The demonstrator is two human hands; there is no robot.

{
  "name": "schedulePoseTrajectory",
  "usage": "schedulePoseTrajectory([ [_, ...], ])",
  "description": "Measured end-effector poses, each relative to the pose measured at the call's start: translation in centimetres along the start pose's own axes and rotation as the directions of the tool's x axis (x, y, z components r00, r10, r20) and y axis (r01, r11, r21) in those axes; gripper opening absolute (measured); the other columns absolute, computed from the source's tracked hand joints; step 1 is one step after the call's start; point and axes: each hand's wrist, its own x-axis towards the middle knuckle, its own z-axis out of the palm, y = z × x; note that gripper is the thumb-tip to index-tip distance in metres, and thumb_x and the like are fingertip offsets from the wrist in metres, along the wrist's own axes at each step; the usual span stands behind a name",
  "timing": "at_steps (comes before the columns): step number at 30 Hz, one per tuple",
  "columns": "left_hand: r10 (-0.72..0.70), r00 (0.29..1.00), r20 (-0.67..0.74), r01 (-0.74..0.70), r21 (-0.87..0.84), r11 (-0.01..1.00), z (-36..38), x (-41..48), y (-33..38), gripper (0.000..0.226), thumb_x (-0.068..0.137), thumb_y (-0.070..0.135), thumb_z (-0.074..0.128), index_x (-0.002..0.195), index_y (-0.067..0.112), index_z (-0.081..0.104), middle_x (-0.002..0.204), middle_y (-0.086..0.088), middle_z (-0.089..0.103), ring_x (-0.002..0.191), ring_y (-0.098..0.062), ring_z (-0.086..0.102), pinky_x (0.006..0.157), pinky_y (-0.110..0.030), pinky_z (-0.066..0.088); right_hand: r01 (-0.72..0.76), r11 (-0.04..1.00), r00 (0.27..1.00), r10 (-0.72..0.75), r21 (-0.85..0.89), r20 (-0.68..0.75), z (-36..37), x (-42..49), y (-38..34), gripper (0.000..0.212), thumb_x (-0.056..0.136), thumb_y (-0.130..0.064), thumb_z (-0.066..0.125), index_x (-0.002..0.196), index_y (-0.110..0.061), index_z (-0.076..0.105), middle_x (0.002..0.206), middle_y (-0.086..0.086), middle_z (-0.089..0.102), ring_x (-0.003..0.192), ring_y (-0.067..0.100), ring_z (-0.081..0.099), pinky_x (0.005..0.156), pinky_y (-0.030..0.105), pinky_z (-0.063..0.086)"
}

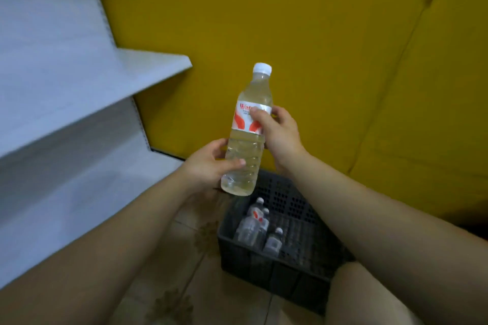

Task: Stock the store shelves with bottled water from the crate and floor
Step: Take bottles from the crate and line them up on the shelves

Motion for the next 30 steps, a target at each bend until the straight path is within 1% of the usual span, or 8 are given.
schedulePoseTrajectory([
  [3, 0.063, 0.995, -0.077, -0.062, 0.024, 0.998, -3.4, -5.8, 4.6, 0.034, 0.085, 0.01, 0.069, 0.115, 0.023, 0.058, 0.11, -0.004, 0.069, 0.097, -0.021, 0.069, 0.084, -0.045, 0.057, 0.09, 0.995, 0.99, -0.093, 0.032, 0.103, 4.2, -3.1, -6.2, 0.022, 0.09, -0.028, 0.067, 0.107, -0.016, 0.061, 0.095, 0.004, 0.071, 0.081, 0.017, 0.07, 0.069, 0.033, 0.056],
  [8, 0.183, 0.923, -0.338, -0.161, 0.093, 0.983, -8.4, -15.0, 9.2, 0.044, 0.085, 0.008, 0.069, 0.126, 0.018, 0.055, 0.107, -0.005, 0.07, 0.094, -0.022, 0.069, 0.08, -0.042, 0.058, 0.208, 0.974, 0.928, -0.225, 0.087, 0.297, 11.3, -8.2, -13.0, 0.039, 0.094, -0.031, 0.062, 0.127, -0.011, 0.055, 0.103, 0.006, 0.07, 0.081, 0.016, 0.07, 0.064, 0.029, 0.054],
  [12, 0.218, 0.835, -0.506, -0.184, 0.116, 0.976, -11.3, -20.3, 10.0, 0.049, 0.085, 0.01, 0.069, 0.131, 0.02, 0.052, 0.111, -0.003, 0.068, 0.095, -0.021, 0.068, 0.083, -0.041, 0.057, 0.324, 0.945, 0.827, -0.302, 0.038, 0.474, 15.2, -12.0, -15.4, 0.053, 0.094, -0.034, 0.061, 0.141, -0.022, 0.039, 0.121, 0.005, 0.063, 0.102, 0.021, 0.067, 0.084, 0.039, 0.058],
  [15, 0.226, 0.753, -0.618, -0.179, 0.138, 0.974, -12.6, -22.8, 9.6, 0.056, 0.084, 0.011, 0.071, 0.134, 0.02, 0.05, 0.119, -0.004, 0.065, 0.102, -0.024, 0.065, 0.09, -0.047, 0.054, 0.369, 0.929, 0.755, -0.3, -0.001, 0.583, 17.2, -14.1, -16.0, 0.051, 0.095, -0.034, 0.06, 0.14, -0.029, 0.038, 0.127, 0.001, 0.059, 0.11, 0.02, 0.061, 0.089, 0.04, 0.055],
  [20, 0.213, 0.611, -0.762, -0.12, 0.176, 0.977, -14.1, -27.3, 8.4, 0.057, 0.082, 0.01, 0.073, 0.133, 0.022, 0.051, 0.119, -0.004, 0.064, 0.102, -0.023, 0.064, 0.09, -0.045, 0.054, 0.375, 0.925, 0.608, -0.204, -0.052, 0.767, 20.9, -16.7, -16.5, 0.059, 0.094, -0.036, 0.06, 0.145, -0.033, 0.03, 0.135, -0.001, 0.053, 0.118, 0.024, 0.055, 0.095, 0.053, 0.05],
  [24, 0.174, 0.515, -0.839, -0.021, 0.191, 0.981, -16.1, -30.7, 7.9, 0.056, 0.083, 0.011, 0.072, 0.134, 0.022, 0.05, 0.12, -0.005, 0.063, 0.105, -0.026, 0.063, 0.094, -0.051, 0.051, 0.327, 0.945, 0.47, -0.151, -0.013, 0.87, 24.9, -19.0, -16.3, 0.064, 0.095, -0.03, 0.06, 0.146, -0.035, 0.023, 0.119, -0.009, 0.05, 0.094, 0.014, 0.056, 0.068, 0.036, 0.053],
  [26, 0.157, 0.465, -0.871, 0.031, 0.194, 0.981, -17.4, -32.3, 7.4, 0.057, 0.083, 0.011, 0.072, 0.134, 0.022, 0.049, 0.118, -0.004, 0.064, 0.104, -0.024, 0.063, 0.095, -0.05, 0.051, 0.271, 0.962, 0.432, -0.143, 0.024, 0.89, 27.1, -20.1, -16.1, 0.062, 0.095, -0.024, 0.061, 0.145, -0.034, 0.025, 0.116, -0.008, 0.051, 0.093, 0.015, 0.056, 0.06, 0.032, 0.054],
  [30, 0.117, 0.398, -0.91, 0.142, 0.187, 0.972, -20.2, -34.9, 6.3, 0.061, 0.085, 0.015, 0.07, 0.139, 0.027, 0.044, 0.123, -0.002, 0.062, 0.107, -0.021, 0.061, 0.096, -0.046, 0.05, 0.194, 0.978, 0.38, -0.148, 0.077, 0.913, 31.4, -21.9, -15.5, 0.064, 0.094, -0.018, 0.062, 0.146, -0.032, 0.027, 0.124, -0.003, 0.053, 0.107, 0.022, 0.055, 0.078, 0.048, 0.055],
])
